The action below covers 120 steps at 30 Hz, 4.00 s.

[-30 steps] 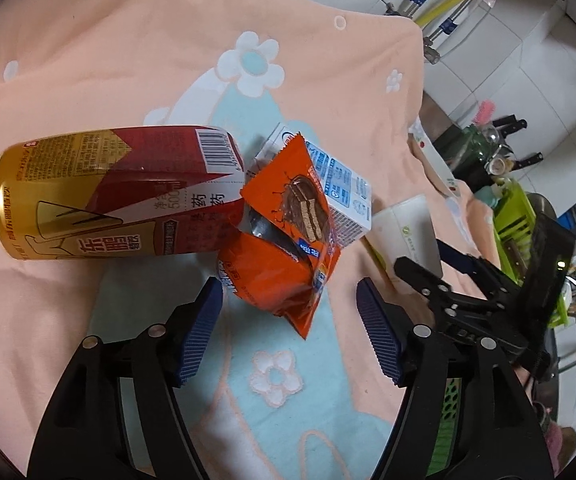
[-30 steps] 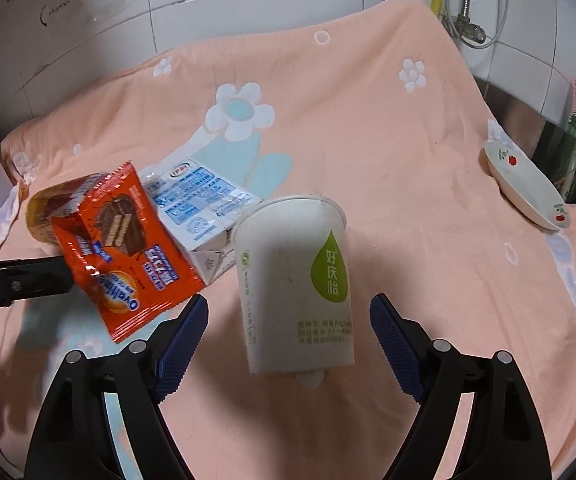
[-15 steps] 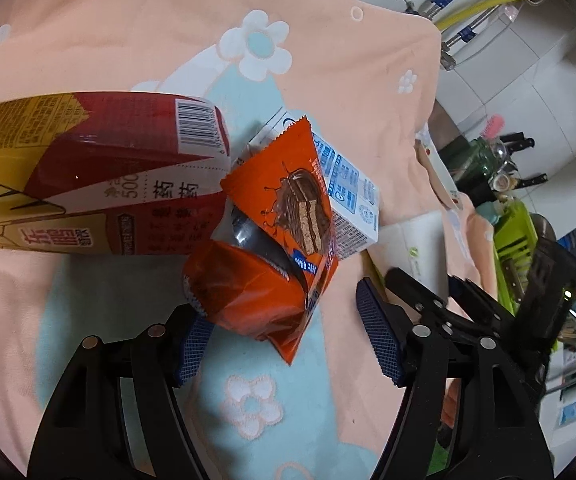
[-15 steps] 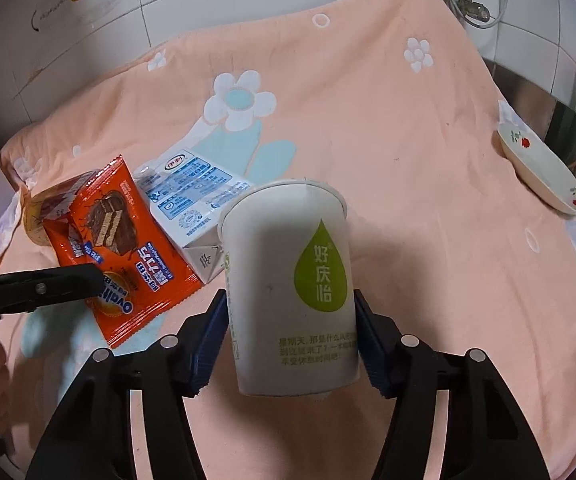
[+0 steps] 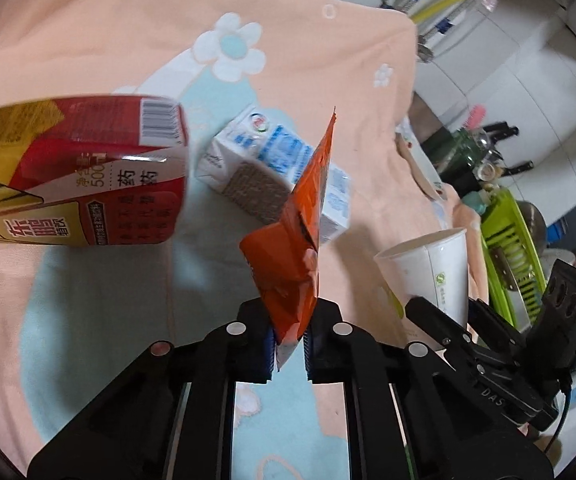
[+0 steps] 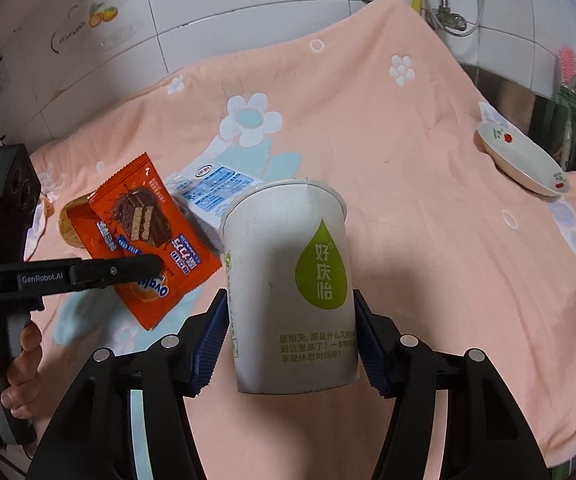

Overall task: Collect trash
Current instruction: 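Grasp the orange wafer wrapper with the left gripper while the right gripper holds the cup, then carry the orange wrapper and white cup over the green basket and release both, then move both tools back to the towel toward the gold bottle and milk carton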

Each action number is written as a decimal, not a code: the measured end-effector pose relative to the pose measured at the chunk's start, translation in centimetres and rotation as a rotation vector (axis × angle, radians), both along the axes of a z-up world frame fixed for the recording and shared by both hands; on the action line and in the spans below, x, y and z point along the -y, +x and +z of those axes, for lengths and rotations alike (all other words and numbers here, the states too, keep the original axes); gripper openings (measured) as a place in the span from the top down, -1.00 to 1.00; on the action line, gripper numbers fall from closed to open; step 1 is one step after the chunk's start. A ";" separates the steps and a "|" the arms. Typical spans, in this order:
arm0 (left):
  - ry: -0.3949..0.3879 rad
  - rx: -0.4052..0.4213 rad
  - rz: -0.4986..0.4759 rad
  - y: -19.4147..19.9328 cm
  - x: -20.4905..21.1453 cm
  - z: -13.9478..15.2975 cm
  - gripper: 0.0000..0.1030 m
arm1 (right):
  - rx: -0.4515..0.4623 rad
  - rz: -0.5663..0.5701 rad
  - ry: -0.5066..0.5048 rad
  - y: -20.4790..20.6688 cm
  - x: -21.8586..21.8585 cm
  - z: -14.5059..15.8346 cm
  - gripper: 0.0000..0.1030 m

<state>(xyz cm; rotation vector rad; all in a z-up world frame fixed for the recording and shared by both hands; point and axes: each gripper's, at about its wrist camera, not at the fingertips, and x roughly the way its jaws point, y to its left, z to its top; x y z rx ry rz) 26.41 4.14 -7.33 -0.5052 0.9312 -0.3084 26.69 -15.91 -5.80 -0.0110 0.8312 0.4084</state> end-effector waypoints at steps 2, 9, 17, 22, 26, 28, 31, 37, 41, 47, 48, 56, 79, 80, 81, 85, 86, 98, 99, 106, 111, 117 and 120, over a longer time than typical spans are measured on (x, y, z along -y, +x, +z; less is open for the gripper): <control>0.010 0.017 -0.017 -0.6 0.2 0.6 0.84 | 0.005 -0.005 0.009 -1.0 0.3 0.3 -0.11; 0.018 0.051 -0.094 -3.1 1.0 2.2 0.85 | 0.033 -0.030 0.034 -5.0 1.6 1.4 -0.11; 0.026 0.073 -0.203 -6.0 3.8 3.2 0.85 | 0.058 -0.077 0.048 -10.2 3.6 2.2 -0.11; 0.035 0.074 -0.268 -7.5 6.2 3.2 0.85 | 0.069 -0.138 0.058 -13.8 5.7 2.2 -0.11; 0.041 0.089 -0.324 -9.0 8.1 3.6 0.85 | 0.078 -0.194 0.040 -16.9 7.3 1.9 -0.11; 0.043 0.094 -0.355 -9.7 9.2 3.8 0.85 | 0.084 -0.226 0.017 -18.4 8.3 1.7 -0.11; 0.044 0.098 -0.397 -10.7 10.8 4.0 0.85 | 0.080 -0.266 -0.002 -19.9 9.8 1.2 -0.11; 0.052 0.099 -0.500 -12.5 14.6 3.8 0.85 | 0.062 -0.354 -0.049 -23.7 12.7 -0.4 -0.11; 0.062 0.087 -0.562 -13.5 17.2 3.3 0.85 | 0.040 -0.428 -0.041 -25.6 15.1 -1.5 -0.12; 0.094 0.073 -0.632 -14.5 20.2 2.4 0.85 | 0.011 -0.503 -0.014 -27.1 17.7 -2.5 -0.13; 0.098 0.069 -0.642 -14.5 20.7 2.2 0.85 | 0.012 -0.513 -0.010 -27.3 18.1 -2.5 -0.14; 0.133 0.045 -0.695 -15.1 22.8 0.8 0.84 | 0.013 -0.547 0.004 -28.0 19.1 -2.7 -0.27; 0.180 0.082 -0.637 -14.2 19.7 2.0 0.23 | 0.032 -0.512 0.036 -27.2 18.3 -1.6 -0.29; 0.188 0.087 -0.624 -14.0 19.1 2.2 0.23 | 0.032 -0.506 0.039 -27.0 18.1 -1.5 -0.29; 0.197 0.092 -0.609 -13.7 18.4 2.5 0.23 | 0.033 -0.497 0.040 -26.7 17.9 -1.3 -0.29; 0.230 0.108 -0.540 -12.5 15.4 3.4 0.14 | 0.038 -0.447 0.027 -25.1 16.4 -0.8 -0.31; 0.240 0.113 -0.522 -12.2 14.7 3.6 0.13 | 0.040 -0.436 0.024 -24.8 16.0 -0.6 -0.35; 0.418 0.162 -0.310 -8.0 3.3 6.4 -0.09 | 0.052 -0.246 0.012 -18.6 10.4 1.4 -0.37; 0.436 0.167 -0.296 -7.7 2.7 6.5 -0.15 | 0.052 -0.227 0.013 -18.0 9.9 1.6 -0.37; 0.527 0.148 -0.192 -4.8 -3.3 6.9 -0.27 | 0.057 -0.113 -0.025 -13.7 6.2 2.8 -0.38; 0.566 0.140 -0.179 -3.4 -5.6 6.7 -0.41 | 0.069 -0.019 -0.067 -10.0 2.8 3.5 -0.43; 0.605 0.132 -0.201 -2.1 -7.1 6.3 -0.50 | 0.074 0.077 -0.096 -5.7 -0.9 4.0 -0.46; 0.605 0.125 -0.210 -1.3 -7.9 6.1 -0.53 | 0.065 0.121 -0.108 -3.2 -2.8 3.8 -0.48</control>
